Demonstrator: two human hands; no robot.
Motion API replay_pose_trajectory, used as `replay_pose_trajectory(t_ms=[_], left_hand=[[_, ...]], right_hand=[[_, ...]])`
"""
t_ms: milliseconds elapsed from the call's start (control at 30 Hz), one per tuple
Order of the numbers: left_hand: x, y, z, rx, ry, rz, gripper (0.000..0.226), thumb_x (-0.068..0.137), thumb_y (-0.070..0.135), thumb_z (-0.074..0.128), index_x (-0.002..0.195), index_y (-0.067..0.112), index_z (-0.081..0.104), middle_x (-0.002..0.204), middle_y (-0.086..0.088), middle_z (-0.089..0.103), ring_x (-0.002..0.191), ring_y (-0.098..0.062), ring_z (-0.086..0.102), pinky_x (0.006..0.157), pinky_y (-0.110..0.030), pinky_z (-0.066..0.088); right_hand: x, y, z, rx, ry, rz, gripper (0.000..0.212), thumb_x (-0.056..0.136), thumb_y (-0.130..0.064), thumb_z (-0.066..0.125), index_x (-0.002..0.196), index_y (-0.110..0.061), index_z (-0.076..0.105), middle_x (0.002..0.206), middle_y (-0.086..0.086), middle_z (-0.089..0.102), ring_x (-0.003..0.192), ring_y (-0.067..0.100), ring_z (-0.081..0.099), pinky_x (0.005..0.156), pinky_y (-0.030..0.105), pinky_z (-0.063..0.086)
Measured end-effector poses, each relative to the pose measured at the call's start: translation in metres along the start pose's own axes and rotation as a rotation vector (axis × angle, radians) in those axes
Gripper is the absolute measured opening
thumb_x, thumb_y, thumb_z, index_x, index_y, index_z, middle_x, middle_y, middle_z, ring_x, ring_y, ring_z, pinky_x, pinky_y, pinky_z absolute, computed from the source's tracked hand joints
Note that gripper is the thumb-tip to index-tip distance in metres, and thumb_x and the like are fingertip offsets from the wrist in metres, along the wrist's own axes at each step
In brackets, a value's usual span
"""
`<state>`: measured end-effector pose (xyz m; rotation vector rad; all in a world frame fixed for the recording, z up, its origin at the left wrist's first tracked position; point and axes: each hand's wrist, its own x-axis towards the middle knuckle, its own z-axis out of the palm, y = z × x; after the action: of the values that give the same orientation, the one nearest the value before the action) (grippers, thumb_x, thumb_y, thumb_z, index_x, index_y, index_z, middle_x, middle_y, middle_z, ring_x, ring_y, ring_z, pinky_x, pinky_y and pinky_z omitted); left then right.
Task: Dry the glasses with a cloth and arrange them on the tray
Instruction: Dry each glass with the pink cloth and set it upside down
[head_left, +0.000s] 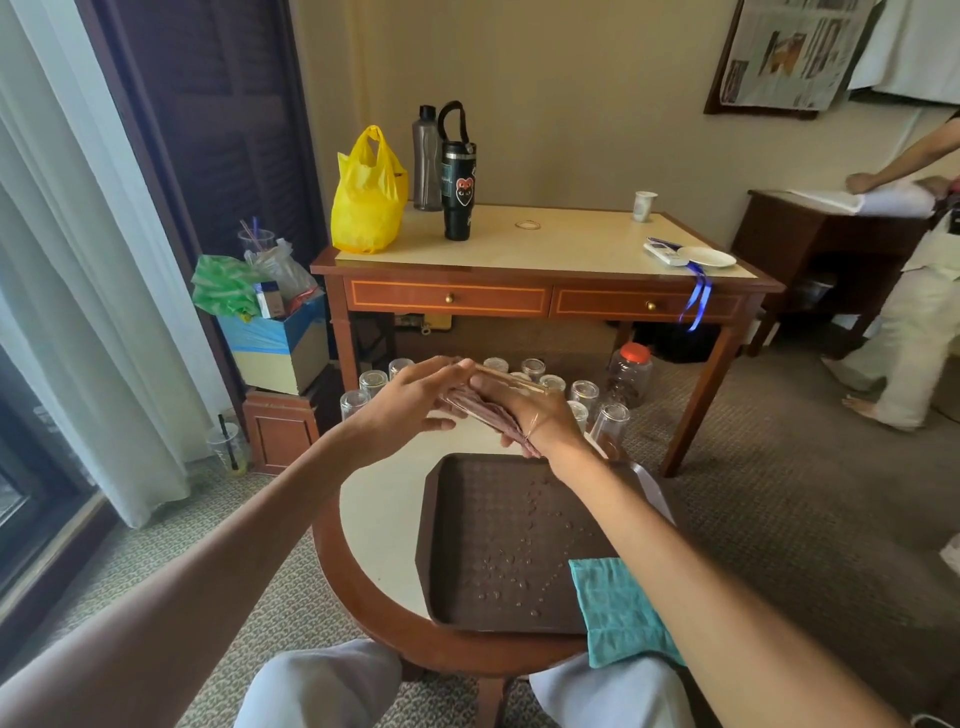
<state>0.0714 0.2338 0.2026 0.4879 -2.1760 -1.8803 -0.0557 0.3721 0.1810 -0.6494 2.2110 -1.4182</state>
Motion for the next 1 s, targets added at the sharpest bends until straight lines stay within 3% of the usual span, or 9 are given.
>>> replay_pose_trajectory(t_ms=[100,300,433,567,667,767,833,900,1000], left_hand=[[0.002,-0.003,0.002,-0.178,-0.017,-0.084,0.035,0.105,0.048,0.046,0.128,0.027,0.062,0.132,-0.011,0.061,0.117,-0.025,0.062,0.09,-0.033,0.052],[0.006,0.008,0.007,-0.167,0.063,-0.23,0.046,0.101,0.057,0.049,0.102,0.015,0.067,0.107,-0.017,0.066,0.089,-0.026,0.063,0.078,-0.03,0.053],[0.007,0.009,-0.001,-0.151,0.061,-0.104,0.04,0.099,0.045,0.059,0.117,0.01,0.068,0.11,-0.014,0.066,0.092,-0.021,0.069,0.075,-0.024,0.058],[0.009,0.005,-0.008,-0.022,0.043,0.068,0.038,0.096,0.036,0.066,0.123,0.009,0.066,0.115,-0.012,0.066,0.112,-0.027,0.067,0.091,-0.03,0.059],[0.006,-0.003,-0.011,-0.049,-0.009,0.095,0.036,0.094,0.032,0.072,0.123,0.011,0.067,0.112,-0.009,0.069,0.112,-0.028,0.067,0.095,-0.034,0.058],[0.005,-0.01,-0.012,-0.238,-0.077,0.048,0.043,0.088,0.029,0.072,0.126,0.011,0.063,0.114,-0.009,0.069,0.113,-0.027,0.067,0.101,-0.037,0.055],[0.005,-0.008,-0.012,-0.337,-0.1,-0.025,0.037,0.097,0.031,0.067,0.127,0.011,0.061,0.118,-0.01,0.068,0.114,-0.027,0.066,0.101,-0.034,0.053],[0.004,-0.002,-0.011,-0.362,-0.083,-0.151,0.041,0.101,0.045,0.057,0.125,0.012,0.062,0.118,-0.015,0.069,0.113,-0.028,0.068,0.098,-0.034,0.056],[0.004,0.002,-0.005,-0.33,-0.06,-0.267,0.045,0.097,0.052,0.058,0.113,0.011,0.067,0.105,-0.017,0.073,0.096,-0.028,0.075,0.084,-0.034,0.063]], right_hand=[[-0.002,-0.001,-0.003,-0.447,0.367,-0.419,0.015,0.081,-0.017,0.064,0.077,-0.009,0.075,0.069,0.009,0.072,0.058,0.027,0.062,0.046,0.023,0.035],[-0.011,-0.015,-0.011,-0.706,0.585,-0.891,0.015,0.07,-0.021,0.06,0.058,-0.012,0.061,0.05,0.001,0.061,0.044,0.016,0.034,0.046,0.014,0.012],[-0.002,-0.003,-0.012,-0.541,0.463,-0.67,0.015,0.079,-0.013,0.072,0.066,-0.017,0.066,0.059,0.002,0.064,0.051,0.018,0.051,0.043,0.017,0.018],[0.0,-0.002,0.001,0.038,-0.037,0.074,0.059,0.075,-0.073,0.07,0.086,-0.016,0.072,0.059,-0.001,0.065,0.043,0.011,0.055,0.037,0.018,0.03],[-0.007,-0.002,0.002,0.12,-0.187,0.231,0.066,0.073,-0.078,0.065,0.09,-0.014,0.07,0.061,0.001,0.067,0.041,0.009,0.048,0.034,0.016,0.03],[-0.001,0.0,-0.002,-0.004,0.045,0.04,0.044,0.077,-0.054,0.08,0.088,-0.013,0.072,0.065,0.004,0.07,0.048,0.015,0.063,0.036,0.02,0.041],[0.003,-0.002,-0.004,-0.266,0.263,-0.194,0.016,0.083,-0.021,0.071,0.075,-0.008,0.072,0.068,0.005,0.07,0.058,0.028,0.066,0.042,0.027,0.048],[-0.003,-0.007,-0.006,-0.522,0.427,-0.523,0.018,0.071,-0.007,0.051,0.056,-0.013,0.059,0.054,-0.001,0.055,0.046,0.025,0.047,0.04,0.019,0.027],[-0.015,-0.021,-0.011,-0.648,0.5,-0.84,0.021,0.064,-0.008,0.048,0.053,-0.021,0.037,0.044,-0.007,0.034,0.039,0.023,0.029,0.047,0.015,0.007]])
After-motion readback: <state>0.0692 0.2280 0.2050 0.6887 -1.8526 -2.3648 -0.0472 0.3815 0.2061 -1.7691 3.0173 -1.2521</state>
